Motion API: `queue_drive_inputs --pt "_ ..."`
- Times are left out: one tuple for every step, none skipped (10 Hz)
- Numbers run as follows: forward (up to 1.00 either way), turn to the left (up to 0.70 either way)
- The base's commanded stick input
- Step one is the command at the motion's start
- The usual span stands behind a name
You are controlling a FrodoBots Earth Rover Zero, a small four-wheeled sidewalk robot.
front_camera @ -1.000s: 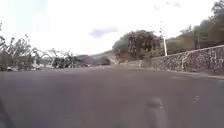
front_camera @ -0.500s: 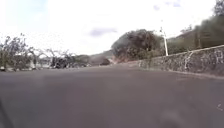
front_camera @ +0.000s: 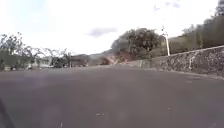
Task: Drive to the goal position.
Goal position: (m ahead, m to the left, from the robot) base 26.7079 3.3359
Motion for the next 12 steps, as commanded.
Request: queue_drive_inputs --pt "1.00 0.00" --pt "1.00 0.00" --pt "1.00 0.00" --pt "1.00 0.00" --pt "1.00 0.00" --pt "1.00 0.00" --pt "1.00 0.00" --pt "1.00 0.00" --pt "1.00 0.00" --pt "1.00 0.00" --pt "1.00 0.00" --pt "1.00 0.00"
